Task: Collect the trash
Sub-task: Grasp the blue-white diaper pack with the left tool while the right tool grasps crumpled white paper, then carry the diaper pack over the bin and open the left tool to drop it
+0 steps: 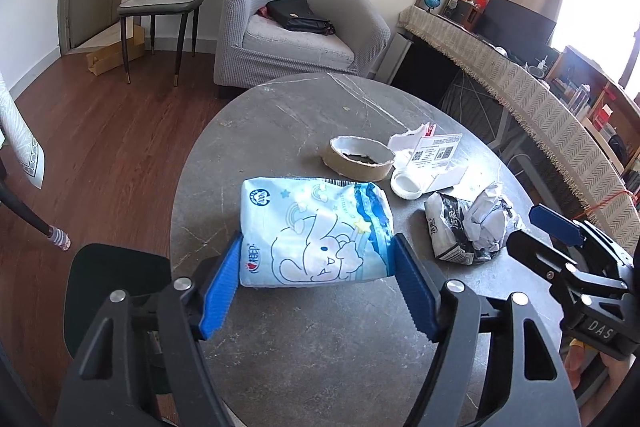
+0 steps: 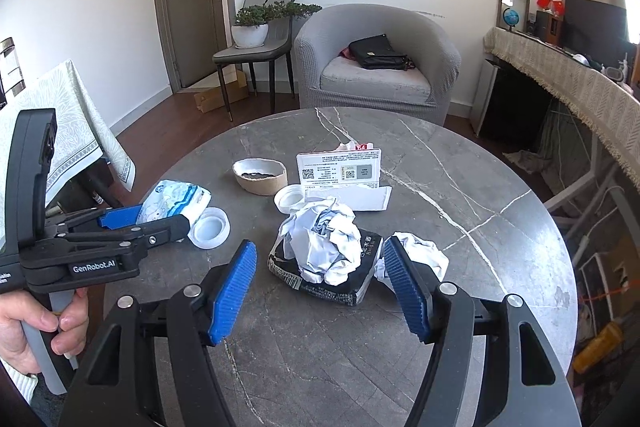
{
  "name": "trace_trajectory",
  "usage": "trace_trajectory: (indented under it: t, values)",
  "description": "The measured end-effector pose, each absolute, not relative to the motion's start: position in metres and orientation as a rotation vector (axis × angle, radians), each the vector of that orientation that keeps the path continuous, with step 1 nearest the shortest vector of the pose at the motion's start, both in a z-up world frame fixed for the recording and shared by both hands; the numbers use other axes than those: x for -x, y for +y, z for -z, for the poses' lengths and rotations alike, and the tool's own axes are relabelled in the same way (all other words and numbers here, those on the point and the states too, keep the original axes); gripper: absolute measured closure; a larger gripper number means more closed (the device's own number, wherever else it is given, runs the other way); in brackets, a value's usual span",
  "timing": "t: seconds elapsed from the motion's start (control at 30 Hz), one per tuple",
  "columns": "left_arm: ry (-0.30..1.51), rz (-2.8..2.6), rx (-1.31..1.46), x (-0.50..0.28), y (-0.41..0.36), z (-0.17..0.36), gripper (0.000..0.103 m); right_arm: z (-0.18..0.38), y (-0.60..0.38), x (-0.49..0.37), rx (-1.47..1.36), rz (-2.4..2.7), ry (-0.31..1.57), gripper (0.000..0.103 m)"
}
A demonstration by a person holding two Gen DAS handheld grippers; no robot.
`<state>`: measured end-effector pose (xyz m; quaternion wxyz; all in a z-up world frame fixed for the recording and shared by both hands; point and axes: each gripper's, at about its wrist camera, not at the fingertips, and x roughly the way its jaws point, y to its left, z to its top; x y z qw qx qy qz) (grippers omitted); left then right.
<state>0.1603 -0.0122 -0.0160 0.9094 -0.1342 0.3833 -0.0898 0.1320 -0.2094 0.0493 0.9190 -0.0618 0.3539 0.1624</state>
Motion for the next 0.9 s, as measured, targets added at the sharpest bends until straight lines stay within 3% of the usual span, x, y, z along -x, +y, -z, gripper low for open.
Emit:
trace_trajectory:
  t: [0.4, 0.57, 0.83, 0.9]
  values:
    - [0.755, 0.177, 0.293, -0.149, 0.011, 0.0, 0.028, -0.039, -0.199, -0.147, 0.152, -0.323, 0.755, 0.036]
    - [0.74, 0.172, 0.278, -0.143, 0.02, -0.005, 0.028, -0.036, -0.19, -0.154, 0.165, -0.309, 0.762, 0.046]
    - [0.721, 0.159, 0.266, -0.134, 0.04, -0.013, 0.028, -0.026, -0.19, -0.167, 0.12, -0.258, 0.824, 0.049]
    - [0.717, 0.156, 0.268, -0.132, 0.045, -0.013, 0.028, -0.03, -0.191, -0.166, 0.091, -0.274, 0.803, 0.056]
